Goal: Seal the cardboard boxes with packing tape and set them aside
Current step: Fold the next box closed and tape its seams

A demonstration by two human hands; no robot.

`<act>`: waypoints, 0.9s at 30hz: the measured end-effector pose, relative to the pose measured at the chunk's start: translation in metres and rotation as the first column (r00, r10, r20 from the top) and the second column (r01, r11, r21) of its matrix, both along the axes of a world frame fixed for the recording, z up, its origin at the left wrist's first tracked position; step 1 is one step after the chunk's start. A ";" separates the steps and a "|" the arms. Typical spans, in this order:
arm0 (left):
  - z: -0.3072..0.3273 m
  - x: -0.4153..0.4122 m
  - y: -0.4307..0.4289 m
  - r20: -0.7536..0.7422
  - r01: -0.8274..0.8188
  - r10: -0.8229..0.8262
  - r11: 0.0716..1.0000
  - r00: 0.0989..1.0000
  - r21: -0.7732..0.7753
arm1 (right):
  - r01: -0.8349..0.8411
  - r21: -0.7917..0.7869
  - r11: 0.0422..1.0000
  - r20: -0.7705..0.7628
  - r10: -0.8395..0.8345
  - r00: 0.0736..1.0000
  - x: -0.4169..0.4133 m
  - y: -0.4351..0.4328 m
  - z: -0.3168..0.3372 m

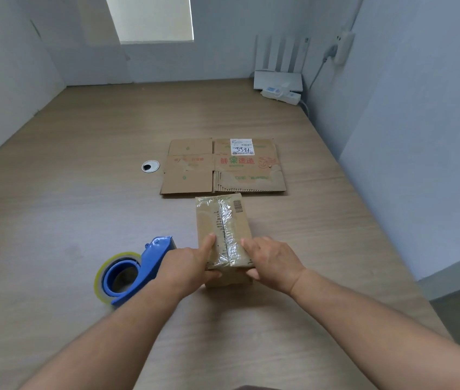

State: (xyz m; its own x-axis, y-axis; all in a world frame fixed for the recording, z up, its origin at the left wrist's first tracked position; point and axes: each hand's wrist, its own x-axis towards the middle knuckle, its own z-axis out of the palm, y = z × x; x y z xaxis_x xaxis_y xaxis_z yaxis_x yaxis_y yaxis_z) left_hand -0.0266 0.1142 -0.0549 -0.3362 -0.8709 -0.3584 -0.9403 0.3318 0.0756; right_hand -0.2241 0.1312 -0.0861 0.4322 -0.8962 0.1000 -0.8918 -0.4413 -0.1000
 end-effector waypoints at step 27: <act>0.067 -0.024 -0.009 -0.800 -0.234 0.597 0.787 0.057 0.571 | 0.310 0.599 0.738 0.696 -0.671 0.255 -0.009 -0.029 0.085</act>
